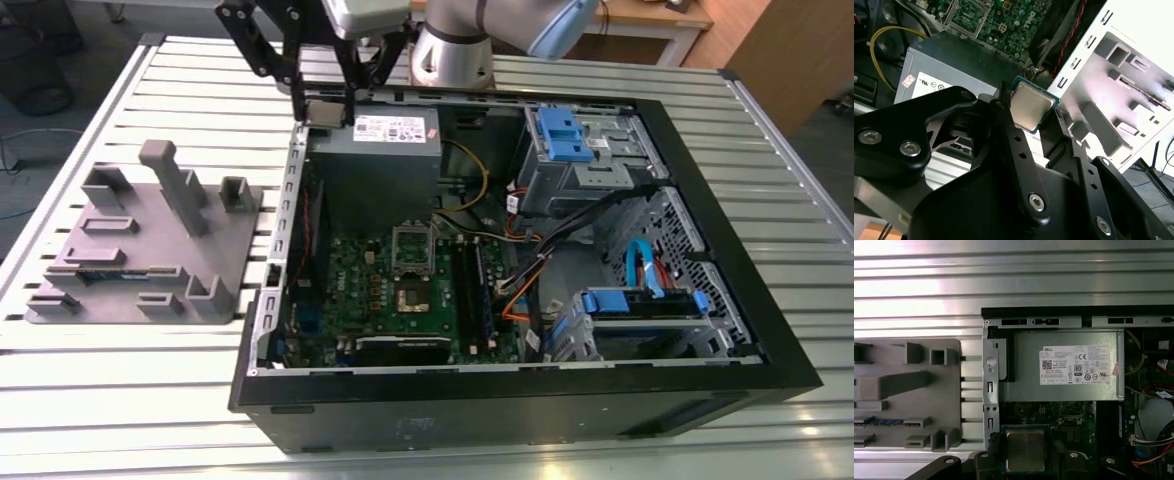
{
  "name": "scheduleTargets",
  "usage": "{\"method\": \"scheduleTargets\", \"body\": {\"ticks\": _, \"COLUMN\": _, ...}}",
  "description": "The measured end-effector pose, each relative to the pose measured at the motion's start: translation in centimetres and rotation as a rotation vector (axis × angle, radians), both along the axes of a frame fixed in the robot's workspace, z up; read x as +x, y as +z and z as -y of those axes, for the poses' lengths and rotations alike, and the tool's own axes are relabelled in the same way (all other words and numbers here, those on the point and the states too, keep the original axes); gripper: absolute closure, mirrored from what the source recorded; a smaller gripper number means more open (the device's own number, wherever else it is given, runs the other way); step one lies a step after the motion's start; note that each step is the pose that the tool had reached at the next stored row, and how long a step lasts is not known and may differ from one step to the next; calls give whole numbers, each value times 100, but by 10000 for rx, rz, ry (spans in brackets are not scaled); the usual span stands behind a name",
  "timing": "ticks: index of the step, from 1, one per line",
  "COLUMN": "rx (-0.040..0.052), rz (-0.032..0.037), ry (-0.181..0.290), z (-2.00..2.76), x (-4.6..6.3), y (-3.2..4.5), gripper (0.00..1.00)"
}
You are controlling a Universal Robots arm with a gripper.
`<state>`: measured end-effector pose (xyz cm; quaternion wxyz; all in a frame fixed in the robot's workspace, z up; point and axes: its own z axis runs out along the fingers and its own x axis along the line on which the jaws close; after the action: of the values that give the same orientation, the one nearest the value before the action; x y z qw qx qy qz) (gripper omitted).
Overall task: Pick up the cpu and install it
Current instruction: 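Pick up the cpu and move it towards the insertion slot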
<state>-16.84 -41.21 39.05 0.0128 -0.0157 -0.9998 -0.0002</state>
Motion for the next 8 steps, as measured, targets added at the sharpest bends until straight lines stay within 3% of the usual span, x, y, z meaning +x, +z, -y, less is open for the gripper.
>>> {"method": "scheduleTargets", "body": {"ticks": 8, "rx": -1, "rz": -67, "ry": 0, "z": -1, "x": 136, "y": -3, "gripper": 53}}
